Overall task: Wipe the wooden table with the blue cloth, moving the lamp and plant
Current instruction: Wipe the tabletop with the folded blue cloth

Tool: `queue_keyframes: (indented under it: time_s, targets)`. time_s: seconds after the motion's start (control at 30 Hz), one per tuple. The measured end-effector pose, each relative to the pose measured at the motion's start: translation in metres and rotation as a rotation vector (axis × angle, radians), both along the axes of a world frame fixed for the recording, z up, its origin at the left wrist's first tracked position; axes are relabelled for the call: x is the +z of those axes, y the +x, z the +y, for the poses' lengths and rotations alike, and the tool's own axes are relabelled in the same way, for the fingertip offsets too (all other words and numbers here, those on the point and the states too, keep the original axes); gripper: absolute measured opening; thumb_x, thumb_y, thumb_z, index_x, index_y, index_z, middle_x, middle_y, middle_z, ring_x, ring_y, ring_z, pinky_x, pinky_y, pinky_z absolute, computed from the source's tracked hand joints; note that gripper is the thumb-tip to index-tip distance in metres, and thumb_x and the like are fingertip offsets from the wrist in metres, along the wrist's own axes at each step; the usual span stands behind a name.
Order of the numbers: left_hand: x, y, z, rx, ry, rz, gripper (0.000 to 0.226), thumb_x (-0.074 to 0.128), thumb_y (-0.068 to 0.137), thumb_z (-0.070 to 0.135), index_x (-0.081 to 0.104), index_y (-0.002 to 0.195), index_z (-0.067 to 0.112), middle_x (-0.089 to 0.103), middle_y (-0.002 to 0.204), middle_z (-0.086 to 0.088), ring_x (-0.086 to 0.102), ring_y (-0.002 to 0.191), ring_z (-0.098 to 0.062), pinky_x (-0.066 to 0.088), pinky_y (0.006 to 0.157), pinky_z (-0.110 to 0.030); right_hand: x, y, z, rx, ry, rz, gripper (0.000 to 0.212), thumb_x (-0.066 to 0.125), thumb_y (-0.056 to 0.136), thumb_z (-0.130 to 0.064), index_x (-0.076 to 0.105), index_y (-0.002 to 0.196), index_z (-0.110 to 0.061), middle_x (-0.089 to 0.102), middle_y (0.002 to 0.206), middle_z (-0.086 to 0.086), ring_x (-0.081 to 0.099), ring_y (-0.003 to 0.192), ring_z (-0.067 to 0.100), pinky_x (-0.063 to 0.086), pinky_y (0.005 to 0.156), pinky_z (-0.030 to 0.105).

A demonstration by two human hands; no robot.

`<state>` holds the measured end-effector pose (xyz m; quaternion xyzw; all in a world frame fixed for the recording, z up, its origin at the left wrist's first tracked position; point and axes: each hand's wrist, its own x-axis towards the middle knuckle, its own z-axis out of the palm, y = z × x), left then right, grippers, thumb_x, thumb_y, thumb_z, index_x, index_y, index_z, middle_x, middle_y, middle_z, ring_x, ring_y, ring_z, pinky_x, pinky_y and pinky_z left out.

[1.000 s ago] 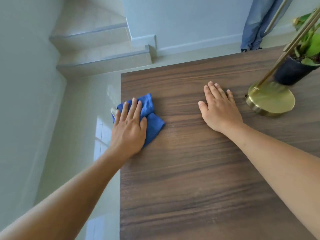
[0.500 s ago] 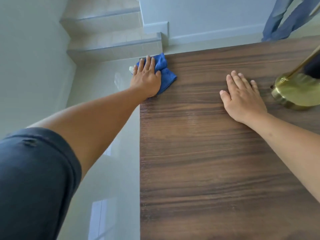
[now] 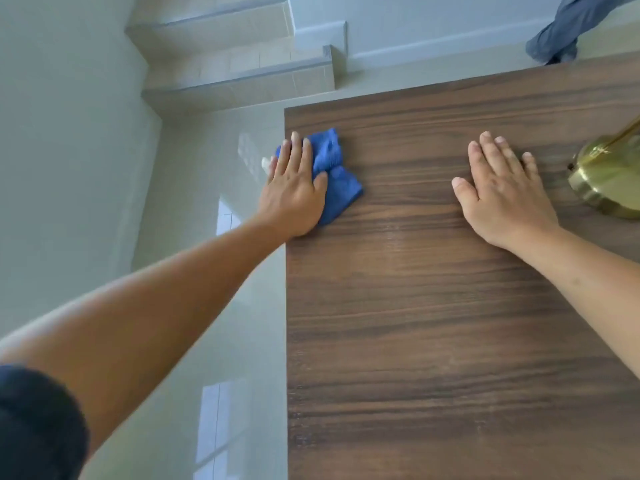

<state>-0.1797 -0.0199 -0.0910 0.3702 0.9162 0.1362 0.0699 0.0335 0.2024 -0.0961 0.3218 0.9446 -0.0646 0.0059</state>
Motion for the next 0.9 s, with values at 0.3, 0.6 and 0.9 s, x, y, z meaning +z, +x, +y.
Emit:
queue_keyframes:
  time_s: [0.3,0.6,0.9]
  targets:
    - [0.0,-0.005,0.014,0.063,0.036,-0.041,0.065,0.025,0.104,0.036,0.007,0.158,0.005,-0.003,0.167,-0.013,-0.004,0.154,-0.025,-0.006,0.124,-0.036,0.0,0.001,0.003,-0.002,-0.009,0.035,0.067,0.022,0.103,-0.049,0.011,0.16,-0.015,0.001,0.168,0.0,-0.002,0.154,0.016,-0.001,0.124,0.046]
    - [0.001,0.172,-0.12,-0.089,0.066,-0.041,0.069,0.027,0.1,0.041,0.007,0.158,0.009,0.002,0.167,-0.008,-0.004,0.154,-0.018,0.003,0.124,-0.038,0.0,-0.001,0.002,0.006,-0.006,0.034,0.067,0.021,0.104,-0.049,0.01,0.159,-0.013,0.001,0.168,0.004,-0.001,0.154,0.018,0.0,0.124,0.048]
    - [0.006,-0.02,0.035,0.127,-0.021,-0.06,0.067,0.024,0.105,0.039,0.003,0.159,0.006,-0.007,0.167,-0.012,-0.008,0.153,-0.024,-0.005,0.124,-0.039,0.002,0.0,0.002,-0.002,0.001,0.041,0.067,0.024,0.103,-0.049,0.012,0.159,-0.014,0.003,0.168,0.002,0.0,0.154,0.018,0.0,0.124,0.047]
